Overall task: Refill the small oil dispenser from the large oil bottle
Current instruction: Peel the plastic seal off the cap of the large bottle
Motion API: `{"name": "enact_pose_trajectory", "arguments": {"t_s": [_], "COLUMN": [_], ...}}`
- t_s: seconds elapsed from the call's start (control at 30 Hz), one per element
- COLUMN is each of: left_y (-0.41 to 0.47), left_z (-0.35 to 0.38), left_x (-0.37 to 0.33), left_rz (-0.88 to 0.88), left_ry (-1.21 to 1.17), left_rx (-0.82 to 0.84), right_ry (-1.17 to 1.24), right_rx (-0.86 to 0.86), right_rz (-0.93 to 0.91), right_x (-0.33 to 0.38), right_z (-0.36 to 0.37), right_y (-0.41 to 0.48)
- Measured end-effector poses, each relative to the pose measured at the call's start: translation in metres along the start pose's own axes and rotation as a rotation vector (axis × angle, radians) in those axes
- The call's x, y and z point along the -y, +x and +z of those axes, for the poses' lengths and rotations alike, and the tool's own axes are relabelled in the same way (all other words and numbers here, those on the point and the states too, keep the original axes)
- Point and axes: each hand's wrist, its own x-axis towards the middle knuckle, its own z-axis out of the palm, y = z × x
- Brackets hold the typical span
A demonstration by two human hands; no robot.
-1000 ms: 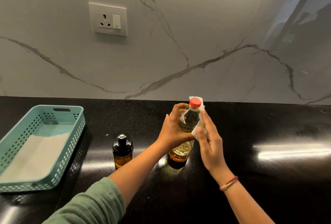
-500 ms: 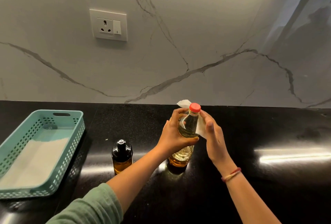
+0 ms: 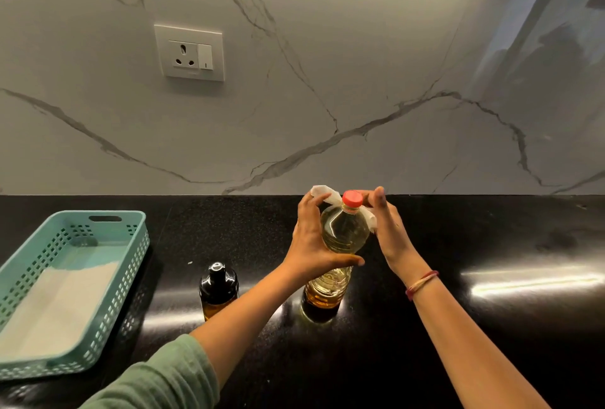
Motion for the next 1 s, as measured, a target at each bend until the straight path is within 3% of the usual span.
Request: {"name": "enact_pose_trajectory", "arguments": {"t_s": [0.2,0.47,0.57,0.63,0.73,0.8,1.0], "left_y": [0.002,0.008,0.008,0.008,0.008,0.007,-0.015], "left_z": [-0.004,-0.011,-0.012,-0.013,-0.015,-0.016,-0.009], "left_x": [-0.001,-0.004,-0.007,-0.007,-0.008,-0.009,-0.009], "left_rz": [-0.052,0.079,0.085,0.089,0.110,0.126,0.155], "left_ry": [-0.014,-0.017,-0.051,-0.055,-0.051,-0.045,0.010], "left_rx": [0.067,0.024,0.005,-0.004,-0.009,-0.028,-0.143], "right_ry": [0.011,-0.054,-0.213,-0.412,-0.782,-0.930,-0.853], "right_rx": [-0.040,0.064,-0.006,-0.062,0.002,0.035,0.065], "right_rz": [0.004,0.003,-0.123,-0.343,-0.552,-0.564,-0.530], "right_x": [0.004,0.011,0.018,0.029,0.045,0.048,0.045], "right_z": [0.001,-0.007,-0.013,-0.018,-0.019,-0.018,-0.017], "right_y": [-0.001,0.002,0.001,-0.002,-0.005,-0.005,-0.007]}}
